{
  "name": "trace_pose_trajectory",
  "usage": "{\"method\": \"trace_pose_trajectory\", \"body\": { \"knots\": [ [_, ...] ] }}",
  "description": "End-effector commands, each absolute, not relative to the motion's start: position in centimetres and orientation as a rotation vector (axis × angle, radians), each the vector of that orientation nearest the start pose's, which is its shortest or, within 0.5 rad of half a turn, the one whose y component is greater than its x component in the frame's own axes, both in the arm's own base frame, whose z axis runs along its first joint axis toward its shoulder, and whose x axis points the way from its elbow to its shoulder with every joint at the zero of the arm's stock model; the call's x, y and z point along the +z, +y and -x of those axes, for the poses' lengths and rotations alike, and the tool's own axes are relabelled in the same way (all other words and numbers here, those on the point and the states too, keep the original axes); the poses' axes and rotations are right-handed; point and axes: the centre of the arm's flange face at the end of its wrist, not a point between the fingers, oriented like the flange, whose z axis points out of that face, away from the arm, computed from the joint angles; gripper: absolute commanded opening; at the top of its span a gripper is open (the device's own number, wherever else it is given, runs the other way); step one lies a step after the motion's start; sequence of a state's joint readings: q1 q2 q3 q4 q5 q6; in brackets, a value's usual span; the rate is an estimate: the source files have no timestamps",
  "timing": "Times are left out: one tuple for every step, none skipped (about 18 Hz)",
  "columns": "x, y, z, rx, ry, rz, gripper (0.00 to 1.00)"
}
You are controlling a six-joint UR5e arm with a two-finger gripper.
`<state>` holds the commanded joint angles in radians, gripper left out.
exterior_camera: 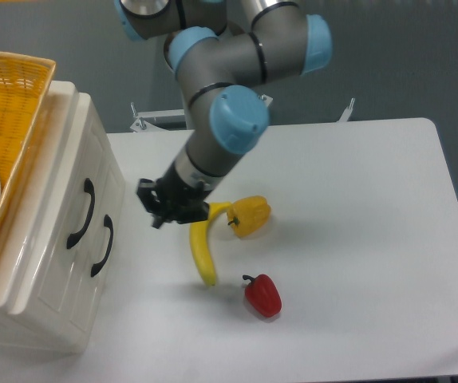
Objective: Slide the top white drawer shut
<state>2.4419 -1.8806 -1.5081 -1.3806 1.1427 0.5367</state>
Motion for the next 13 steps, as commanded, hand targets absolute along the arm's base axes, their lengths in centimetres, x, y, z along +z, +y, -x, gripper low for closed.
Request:
{"method": "trace_pose_trajectory", "body": {
  "knots": [
    [37.5,51.9,36.3,-0.516,-0.479,2.812,0.16],
    [37.3,51.3,37.8,-0.503,-0.456,2.807,0.16],
    [37.1,50.5,39.4,-0.489,-0.427,2.803,0.16],
    [36.9,49.7,40.9,-0.470,-0.395,2.800,0.16],
    [36.5,49.3,41.7,-0.455,-0.360,2.808,0.20],
    [36.0,48.9,42.3,-0.419,-0.330,2.843,0.24],
    [35.1,48.1,43.3,-0.376,-0.311,2.895,0.25],
    [34.1,47.8,44.0,-0.341,-0.280,2.938,0.27],
    [33.2,47.6,44.7,-0.316,-0.256,2.961,0.27],
    [32.2,47.2,45.6,-0.313,-0.244,2.978,0.27],
    [31.7,46.7,46.3,-0.299,-0.237,2.992,0.27],
    [31.4,46.2,46.9,-0.284,-0.221,3.005,0.27],
    [31.0,45.5,48.0,-0.270,-0.207,3.008,0.27]
  ]
}}
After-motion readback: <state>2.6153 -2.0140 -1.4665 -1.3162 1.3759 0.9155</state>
